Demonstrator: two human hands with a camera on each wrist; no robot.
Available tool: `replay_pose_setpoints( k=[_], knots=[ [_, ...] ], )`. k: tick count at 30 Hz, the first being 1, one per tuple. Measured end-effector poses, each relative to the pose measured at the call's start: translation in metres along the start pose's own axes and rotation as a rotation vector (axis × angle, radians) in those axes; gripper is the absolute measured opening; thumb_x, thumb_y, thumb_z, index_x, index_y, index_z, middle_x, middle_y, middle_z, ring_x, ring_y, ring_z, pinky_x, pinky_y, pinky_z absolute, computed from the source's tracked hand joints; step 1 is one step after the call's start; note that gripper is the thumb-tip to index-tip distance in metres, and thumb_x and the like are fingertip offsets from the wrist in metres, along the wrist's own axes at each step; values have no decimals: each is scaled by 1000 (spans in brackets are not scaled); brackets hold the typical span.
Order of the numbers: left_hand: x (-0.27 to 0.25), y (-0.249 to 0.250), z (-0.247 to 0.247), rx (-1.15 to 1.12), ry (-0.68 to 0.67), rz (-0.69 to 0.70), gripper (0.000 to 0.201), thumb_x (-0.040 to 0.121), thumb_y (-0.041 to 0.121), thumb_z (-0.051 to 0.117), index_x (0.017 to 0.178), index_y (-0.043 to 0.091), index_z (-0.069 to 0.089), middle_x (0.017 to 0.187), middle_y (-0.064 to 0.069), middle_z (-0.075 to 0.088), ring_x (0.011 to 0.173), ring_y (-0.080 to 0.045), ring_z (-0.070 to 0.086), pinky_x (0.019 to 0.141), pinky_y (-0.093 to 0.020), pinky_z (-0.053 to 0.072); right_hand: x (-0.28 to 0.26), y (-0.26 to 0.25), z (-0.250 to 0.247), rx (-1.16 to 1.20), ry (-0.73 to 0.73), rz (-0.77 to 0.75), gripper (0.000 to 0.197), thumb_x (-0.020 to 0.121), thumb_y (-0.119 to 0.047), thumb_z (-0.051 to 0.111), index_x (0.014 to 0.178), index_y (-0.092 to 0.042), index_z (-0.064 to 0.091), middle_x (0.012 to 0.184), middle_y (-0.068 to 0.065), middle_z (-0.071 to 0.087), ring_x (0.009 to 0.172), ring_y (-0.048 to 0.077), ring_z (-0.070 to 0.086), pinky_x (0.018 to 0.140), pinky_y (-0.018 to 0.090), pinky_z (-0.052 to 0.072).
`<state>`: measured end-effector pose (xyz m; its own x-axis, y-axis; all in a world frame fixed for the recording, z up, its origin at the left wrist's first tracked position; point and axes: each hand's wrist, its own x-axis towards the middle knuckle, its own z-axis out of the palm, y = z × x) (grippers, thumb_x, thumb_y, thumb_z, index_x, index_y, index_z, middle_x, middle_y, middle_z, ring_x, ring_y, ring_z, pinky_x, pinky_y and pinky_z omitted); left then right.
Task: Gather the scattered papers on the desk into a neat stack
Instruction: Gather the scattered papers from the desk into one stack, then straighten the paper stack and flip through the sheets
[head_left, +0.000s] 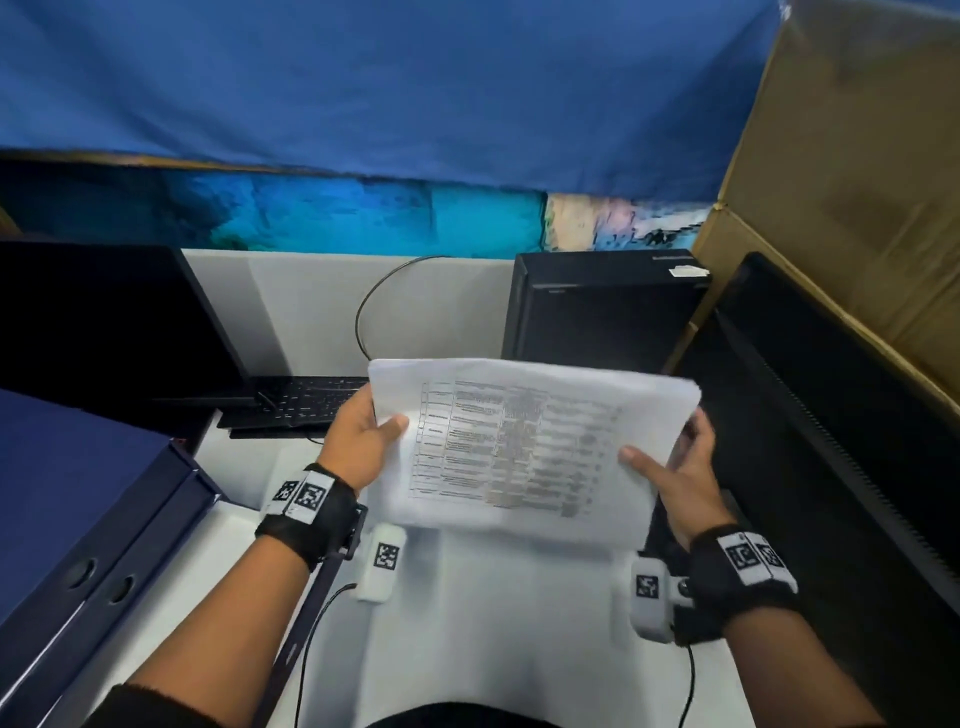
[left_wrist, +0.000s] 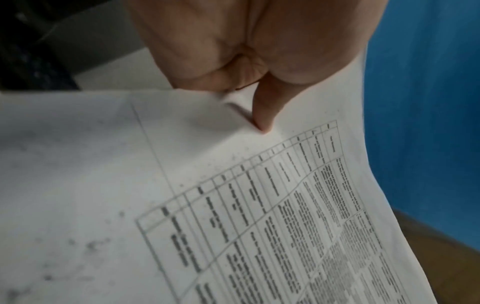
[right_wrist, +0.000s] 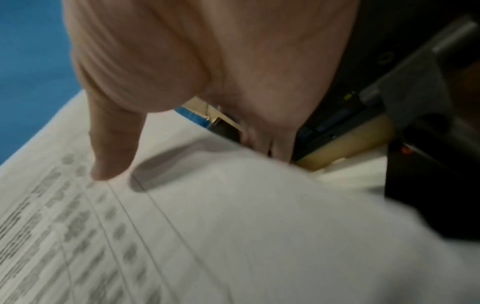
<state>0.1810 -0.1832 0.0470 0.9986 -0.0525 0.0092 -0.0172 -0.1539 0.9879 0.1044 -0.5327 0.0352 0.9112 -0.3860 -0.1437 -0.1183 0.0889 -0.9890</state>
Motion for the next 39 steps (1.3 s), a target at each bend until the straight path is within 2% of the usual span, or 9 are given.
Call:
replay_pose_setpoints(
  k=[3,5,9,14,19,26,34,37,39],
  knots=[
    [-1,-9,9,-146,-2,22,45,83,0,58,125,13,53,127,-14,63,118,-30,59,100,-47,46,-4,6,4,-7,-79,4,39,82,-4,72,118,-19,65,111,2,76,102,22,72,91,45,55],
    [-3,-19,16,-110,42,30,45,83,1,60,126,13,51,123,-12,63,114,-27,60,100,-42,46,-5,15,5,-58,-37,-31,25,85,-6,72,107,-18,71,107,2,77,102,25,72,89,43,55],
    [-15,-56,27,105,83,-89,38,82,-7,61,110,17,53,102,-6,64,97,-26,61,92,-42,50,-13,46,10,-161,24,-3,28,83,0,72,108,-12,67,109,8,73,95,23,70,80,33,53],
    [-26,-97,41,270,-28,-293,38,87,8,60,120,24,52,116,-2,65,110,-25,60,92,-33,45,-20,90,9,-304,74,77,24,87,1,68,105,-14,63,102,7,69,103,30,65,88,37,50],
    [-25,-101,43,324,-12,-301,46,92,15,54,136,22,45,124,-4,63,114,-28,59,96,-32,44,-18,94,4,-278,150,123,26,91,-8,65,117,-7,64,110,11,71,105,29,67,92,40,52],
    [-28,-104,35,320,-35,-290,52,81,5,64,125,29,49,111,-2,65,100,-24,60,84,-29,45,-27,80,-4,-269,135,108,53,80,12,67,120,-19,51,105,2,64,103,25,63,80,32,51],
    [-4,-90,34,281,-84,-262,34,71,-6,61,87,23,62,90,-7,70,89,-26,64,79,-32,51,-29,43,14,-521,125,-186,52,78,2,68,117,-30,52,119,-5,55,118,23,55,92,49,56],
    [-1,-89,35,303,-126,-232,27,73,-8,61,79,18,60,82,-6,67,79,-24,61,66,-25,45,-38,34,45,-926,164,-551,49,76,-18,62,124,-17,54,133,2,53,127,23,47,105,56,42],
    [0,-90,36,327,-136,-229,26,73,-8,60,76,17,59,78,-3,65,73,-21,58,63,-26,43,-51,25,83,-1084,1,-684,59,76,-24,58,134,-12,50,147,7,45,140,25,37,115,55,30]
  ],
)
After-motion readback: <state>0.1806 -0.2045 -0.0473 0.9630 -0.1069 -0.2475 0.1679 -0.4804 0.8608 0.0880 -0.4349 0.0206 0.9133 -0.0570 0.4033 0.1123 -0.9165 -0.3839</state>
